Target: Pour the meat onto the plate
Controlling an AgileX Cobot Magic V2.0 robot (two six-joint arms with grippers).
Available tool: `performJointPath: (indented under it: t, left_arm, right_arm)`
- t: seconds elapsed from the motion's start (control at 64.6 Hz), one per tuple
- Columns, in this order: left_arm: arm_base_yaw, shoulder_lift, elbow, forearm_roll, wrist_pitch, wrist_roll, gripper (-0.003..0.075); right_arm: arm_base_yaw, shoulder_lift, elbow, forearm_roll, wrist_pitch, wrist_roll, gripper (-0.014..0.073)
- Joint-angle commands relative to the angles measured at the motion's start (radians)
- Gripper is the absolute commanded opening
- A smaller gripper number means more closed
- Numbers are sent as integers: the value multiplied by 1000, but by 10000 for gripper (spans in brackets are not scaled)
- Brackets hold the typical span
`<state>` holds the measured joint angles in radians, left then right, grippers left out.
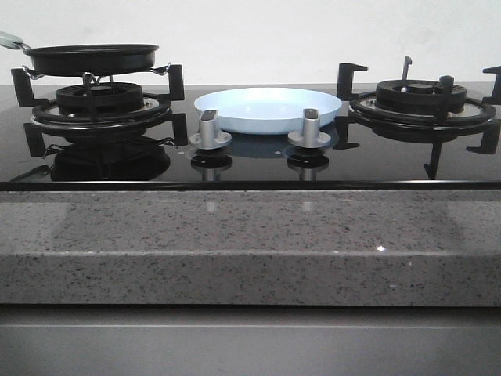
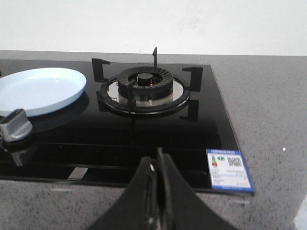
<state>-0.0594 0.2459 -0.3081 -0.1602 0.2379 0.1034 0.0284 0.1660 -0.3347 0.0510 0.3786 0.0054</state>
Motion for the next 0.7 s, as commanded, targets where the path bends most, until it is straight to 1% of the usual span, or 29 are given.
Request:
performJointPath:
  t: [0.0,0.077,0.17,0.294,0.356,0.387,0.449,0.48,0.495,0.526,0.542,0.557,0.572,0.588,0.65,0.681]
  left_arm:
    - [-8,125,-108,-11,-63,-11,-20]
    - [-8,236,-167,-11,-77,-11,-20]
    - [-8,319,-211,-11,-79,-11,-20]
    - [-8,367,-223,-11,-92,-11,-20]
    - [-8,375,-223,-11,-92,-11,-5]
    - [-8,376,-223,-11,-92,-11,16]
    - [-8,376,-223,-11,-92,-11,105]
    - [-8,376,-223,-11,-96,-11,176]
    - [-8,376,-223,-11,-96,-11,226]
    - [-8,376,-223,-11,-98,-11,300]
    - [-8,376,-223,-11,-98,-11,358]
    - [-8,376,-223,-11,-98,-11,398]
    - [-8,376,-223,-11,-98,-11,452]
    - [-8,376,-223,-11,-98,-11,487]
    - [-8,376,-223,-11,-98,-11,601]
    - [-8,376,-223,-11,-98,-11,630]
  right_arm:
    - [-4,120,-116,-9,-46,-5,-68]
    - [-4,225,-187,0,-38,-5,-68]
    - [-4,315,-238,10,-39,-5,-68]
    - [-4,382,-266,11,-48,-5,-67]
    - [-4,392,-266,12,-53,-5,-41]
    - [-4,393,-266,13,-53,-5,-6]
    - [-4,393,-266,13,-53,-5,89]
    - [-4,393,-266,13,-53,-5,157]
    - [-4,393,-266,13,-53,-5,204]
    - [-4,393,-266,13,-52,-5,271]
    - [-4,393,-266,13,-52,-5,307]
    - [-4,393,-266,14,-50,-5,342]
    - [-4,393,-266,15,-48,-5,397]
    - [-4,393,-266,17,-48,-5,432]
    - [-4,393,-265,20,-46,-5,577]
    - [-4,393,-264,20,-46,-5,617]
